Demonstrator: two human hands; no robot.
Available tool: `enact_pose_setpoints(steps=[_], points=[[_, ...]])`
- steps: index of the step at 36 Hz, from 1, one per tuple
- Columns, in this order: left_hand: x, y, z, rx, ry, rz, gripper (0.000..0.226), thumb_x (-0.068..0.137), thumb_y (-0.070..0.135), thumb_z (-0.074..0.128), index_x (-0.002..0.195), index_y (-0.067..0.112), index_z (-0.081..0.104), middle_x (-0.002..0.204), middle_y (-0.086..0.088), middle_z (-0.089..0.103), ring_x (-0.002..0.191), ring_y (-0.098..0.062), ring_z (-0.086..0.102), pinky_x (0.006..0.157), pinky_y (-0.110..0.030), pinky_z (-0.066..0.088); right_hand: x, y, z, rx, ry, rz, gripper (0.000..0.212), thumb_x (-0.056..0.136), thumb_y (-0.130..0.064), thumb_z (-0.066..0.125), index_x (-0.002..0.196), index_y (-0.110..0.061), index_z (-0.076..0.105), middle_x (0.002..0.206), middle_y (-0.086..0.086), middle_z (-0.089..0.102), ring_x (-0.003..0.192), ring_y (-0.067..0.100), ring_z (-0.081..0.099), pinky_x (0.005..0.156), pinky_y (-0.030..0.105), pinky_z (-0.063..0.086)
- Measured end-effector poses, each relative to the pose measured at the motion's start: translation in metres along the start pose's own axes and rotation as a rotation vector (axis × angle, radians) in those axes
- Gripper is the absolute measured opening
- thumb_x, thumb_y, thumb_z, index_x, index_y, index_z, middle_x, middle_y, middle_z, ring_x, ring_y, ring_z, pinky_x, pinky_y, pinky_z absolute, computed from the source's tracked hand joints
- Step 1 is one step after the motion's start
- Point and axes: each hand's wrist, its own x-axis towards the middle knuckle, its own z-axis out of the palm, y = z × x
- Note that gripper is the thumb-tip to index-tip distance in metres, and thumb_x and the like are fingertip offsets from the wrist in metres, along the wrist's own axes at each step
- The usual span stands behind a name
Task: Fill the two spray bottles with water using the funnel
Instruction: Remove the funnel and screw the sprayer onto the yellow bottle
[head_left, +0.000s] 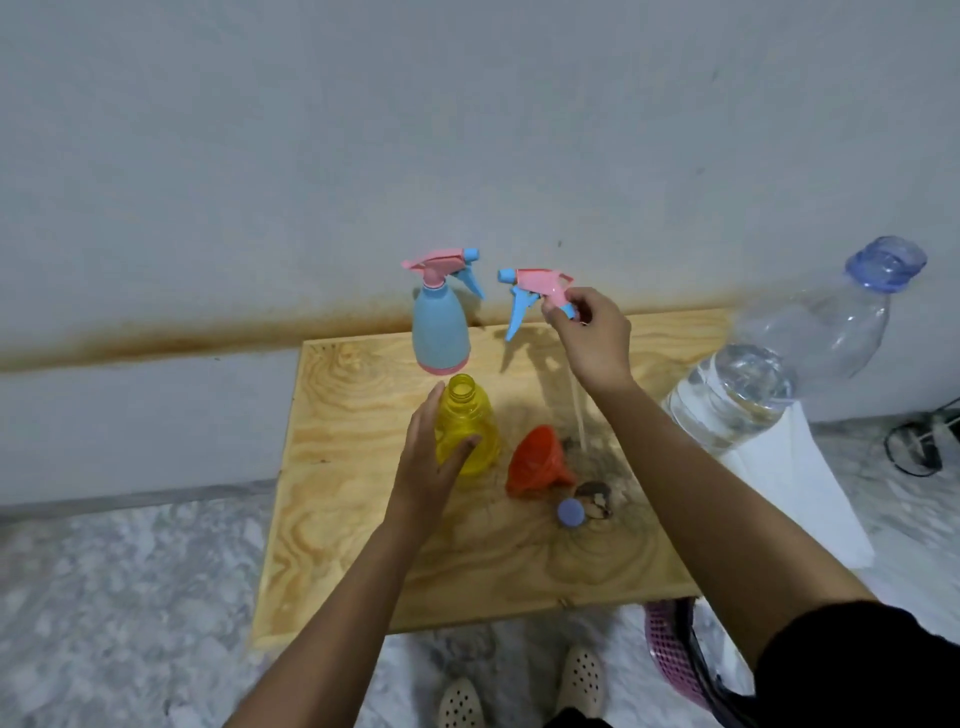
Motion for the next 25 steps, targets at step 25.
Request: enact_pose_setpoints(steps=[25], points=[[0.002, 0.024, -0.012, -0.147, -0.075, -0.139, 0.067, 0.085, 0.038, 0.060, 0.144, 0.033, 0.030, 0.135, 0.010, 0.042, 0.127, -0.007, 0.040, 0.101, -0.028, 0.037, -0.064, -0.113, 0.023, 0.545, -0.078, -0.332, 0.028, 0.085, -0.012, 0.062, 0.110, 0.000, 0.061, 0.111, 0.020, 0.062, 0.098, 0.017, 0.061, 0.083, 0.021, 0.050]])
